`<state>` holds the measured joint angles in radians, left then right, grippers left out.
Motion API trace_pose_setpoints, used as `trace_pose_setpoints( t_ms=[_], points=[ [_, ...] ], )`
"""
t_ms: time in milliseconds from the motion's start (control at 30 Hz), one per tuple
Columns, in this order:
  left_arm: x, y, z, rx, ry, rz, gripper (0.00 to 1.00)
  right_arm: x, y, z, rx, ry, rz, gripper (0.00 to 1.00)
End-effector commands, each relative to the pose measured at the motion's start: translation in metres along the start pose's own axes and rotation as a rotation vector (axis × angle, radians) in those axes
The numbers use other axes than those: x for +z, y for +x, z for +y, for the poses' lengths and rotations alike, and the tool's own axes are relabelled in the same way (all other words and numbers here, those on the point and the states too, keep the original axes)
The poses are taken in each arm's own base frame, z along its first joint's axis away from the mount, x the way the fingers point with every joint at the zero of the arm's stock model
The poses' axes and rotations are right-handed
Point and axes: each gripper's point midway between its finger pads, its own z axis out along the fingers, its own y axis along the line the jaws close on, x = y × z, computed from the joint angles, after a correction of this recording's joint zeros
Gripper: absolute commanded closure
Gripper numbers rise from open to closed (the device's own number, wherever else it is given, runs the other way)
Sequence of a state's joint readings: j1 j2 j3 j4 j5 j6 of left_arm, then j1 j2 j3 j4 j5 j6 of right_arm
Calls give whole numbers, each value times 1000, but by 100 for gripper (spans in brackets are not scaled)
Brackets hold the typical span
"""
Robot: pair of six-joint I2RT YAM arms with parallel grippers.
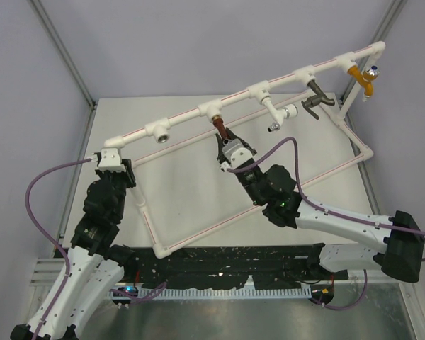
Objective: Install the water faucets
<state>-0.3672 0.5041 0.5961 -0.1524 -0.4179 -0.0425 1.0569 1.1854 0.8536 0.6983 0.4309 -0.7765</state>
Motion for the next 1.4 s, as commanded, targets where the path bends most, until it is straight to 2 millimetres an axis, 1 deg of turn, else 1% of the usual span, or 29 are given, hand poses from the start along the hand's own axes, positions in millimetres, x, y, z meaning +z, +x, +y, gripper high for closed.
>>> trace_pose_setpoints(
  t_ms=[0, 33, 67, 100, 133, 167, 200, 233, 300, 333, 367, 433, 533, 600, 767, 833, 900, 933, 967, 1000, 1033, 1067, 1100, 1133, 1167, 1200, 1233, 1300, 1367],
  points=[
    [-1, -1, -11, 70, 70, -7, 100, 4, 10, 14, 478, 84, 23, 95],
    [-1, 0, -12, 67, 72, -6, 100, 3, 13, 13, 532, 114, 37, 95],
    [-2, -1, -11, 68, 72, -8, 100, 3, 14, 14, 627, 135, 38, 95],
    [-2, -1, -11, 66, 70, -9, 100, 2, 18, 14, 665, 157, 49, 95],
    [-2, -1, -11, 67, 70, -9, 100, 3, 17, 15, 766, 178, 45, 95],
    [-2, -1, -11, 67, 69, -11, 100, 1, 21, 13, 817, 212, 57, 95],
    [-2, 0, -11, 68, 70, -8, 100, 1, 21, 15, 924, 228, 53, 95],
    [-2, -1, -12, 66, 73, -12, 100, 0, 24, 14, 974, 261, 61, 95],
    [-2, -1, -12, 68, 72, -12, 100, -3, 26, 18, 1228, 306, 53, 95],
    [-2, -1, -12, 68, 73, -12, 100, -4, 26, 18, 1279, 317, 48, 95],
    [-2, -1, -13, 69, 75, -14, 100, -5, 25, 19, 1381, 330, 38, 95],
    [-3, -1, -12, 70, 73, -14, 100, -4, 21, 18, 1461, 336, 20, 95],
    [-4, -2, -11, 70, 71, -18, 100, -4, 7, 9, 1520, 327, -34, 95],
    [-4, -4, -10, 69, 68, -27, 100, -5, -1, 2, 1509, 315, -53, 95],
    [-5, -3, -10, 71, 65, -24, 100, -12, -11, -6, 1528, 261, -73, 95],
    [-6, -4, -8, 70, 60, -28, 100, -14, -16, -9, 1479, 223, -74, 95],
    [-7, -6, -6, 69, 52, -36, 100, -19, -26, -16, 1409, 167, -105, 95],
    [-8, -7, -5, 67, 49, -41, 100, -21, -26, -13, 1370, 127, -104, 95],
    [-10, -10, -4, 65, 47, -51, 95, -25, -36, -11, 1361, 63, -125, 95],
    [-12, -15, -4, 60, 51, -67, 88, -26, -32, -12, 1345, 41, -127, 95],
    [-15, -19, -3, 57, 56, -85, 77, -30, -40, -10, 1338, -24, -144, 95],
    [-17, -24, -2, 51, 57, -101, 65, -32, -37, -11, 1328, -37, -148, 95],
    [-20, -28, -3, 49, 66, -116, 55, -35, -44, -10, 1326, -86, -170, 95],
    [-23, -34, -2, 48, 71, -130, 44, -37, -41, -9, 1334, -94, -170, 95],
    [-27, -38, -2, 46, 81, -141, 36, -40, -48, -10, 1339, -125, -195, 95],
    [-32, -48, -2, 41, 97, -164, 27, -41, -47, -9, 1348, -134, -195, 95],
    [-37, -55, -2, 41, 109, -181, 19, -43, -51, -7, 1352, -159, -209, 95],
    [-47, -69, -4, 44, 144, -218, 8, -43, -57, -2, 1356, -206, -221, 95],
    [-59, -82, -8, 63, 195, -255, 4, -44, -65, 3, 1363, -256, -245, 95]
  ],
)
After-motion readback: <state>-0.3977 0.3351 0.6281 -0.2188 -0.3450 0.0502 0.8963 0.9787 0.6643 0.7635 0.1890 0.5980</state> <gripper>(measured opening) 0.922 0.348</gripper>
